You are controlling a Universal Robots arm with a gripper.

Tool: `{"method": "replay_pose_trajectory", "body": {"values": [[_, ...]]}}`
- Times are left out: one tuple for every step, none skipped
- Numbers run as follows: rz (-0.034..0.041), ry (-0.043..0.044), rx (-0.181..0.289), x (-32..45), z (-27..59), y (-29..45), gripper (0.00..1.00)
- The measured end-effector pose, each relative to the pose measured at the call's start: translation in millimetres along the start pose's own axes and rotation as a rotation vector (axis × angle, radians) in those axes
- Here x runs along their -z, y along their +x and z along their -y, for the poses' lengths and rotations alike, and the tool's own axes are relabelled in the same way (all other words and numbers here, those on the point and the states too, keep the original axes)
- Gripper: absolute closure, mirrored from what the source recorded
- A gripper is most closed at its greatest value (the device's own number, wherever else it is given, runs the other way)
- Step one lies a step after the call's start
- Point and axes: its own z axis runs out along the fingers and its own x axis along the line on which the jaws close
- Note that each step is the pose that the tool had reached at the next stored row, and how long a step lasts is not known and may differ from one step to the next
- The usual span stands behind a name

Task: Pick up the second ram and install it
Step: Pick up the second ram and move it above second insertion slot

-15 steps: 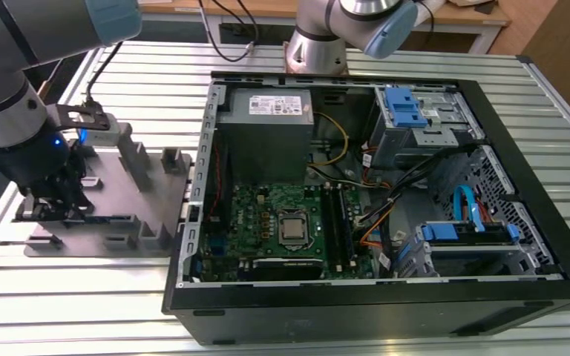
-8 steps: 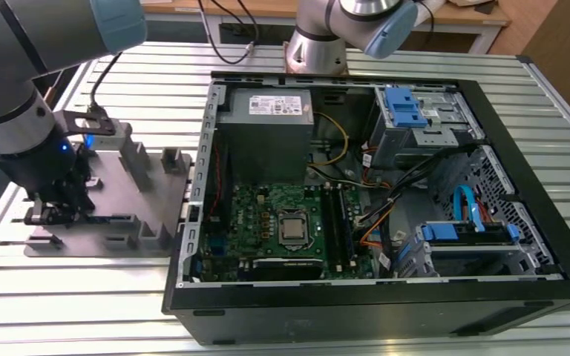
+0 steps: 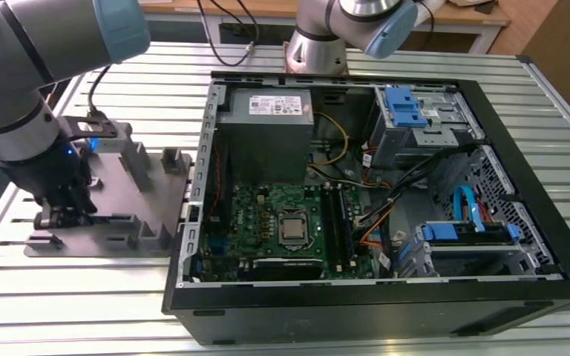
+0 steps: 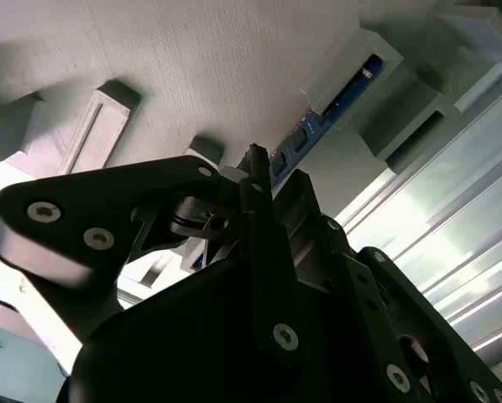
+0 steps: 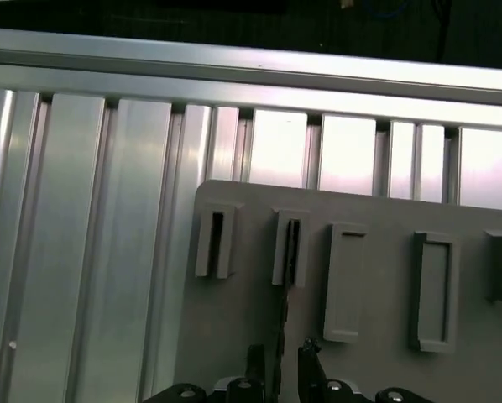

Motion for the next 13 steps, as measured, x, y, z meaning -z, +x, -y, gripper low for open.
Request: {"method": "replay_pose_trajectory", "body": {"values": [[0.0004,0.0,-0.002,-1.7,0.1,0.0,0.73],[0.0007,0.0001,-0.007,-3.0,0.1,0.1,0.73],[0.001,0.0002,-0.012,-4.0,0.2,0.1,0.73],[0.0013,0.0003,-0.021,-4.7,0.2,0.2,0.73],[0.0017,0.0006,-0.032,-5.2,0.2,0.2,0.73],[0.0021,0.0007,-0.041,-5.4,0.2,0.2,0.73],[0.0022,0.0008,-0.046,-5.5,0.3,0.2,0.73],[0.0024,0.0008,-0.049,-5.6,0.3,0.1,0.73],[0.0025,0.0009,-0.051,-5.7,0.3,0.2,0.73],[0.0026,0.001,-0.051,-5.7,0.3,0.1,0.73],[0.0026,0.001,-0.051,-5.8,0.3,0.2,0.73],[0.0026,0.0011,-0.052,-5.8,0.3,0.2,0.73],[0.0027,0.0011,-0.052,-5.8,0.3,0.2,0.73]]}}
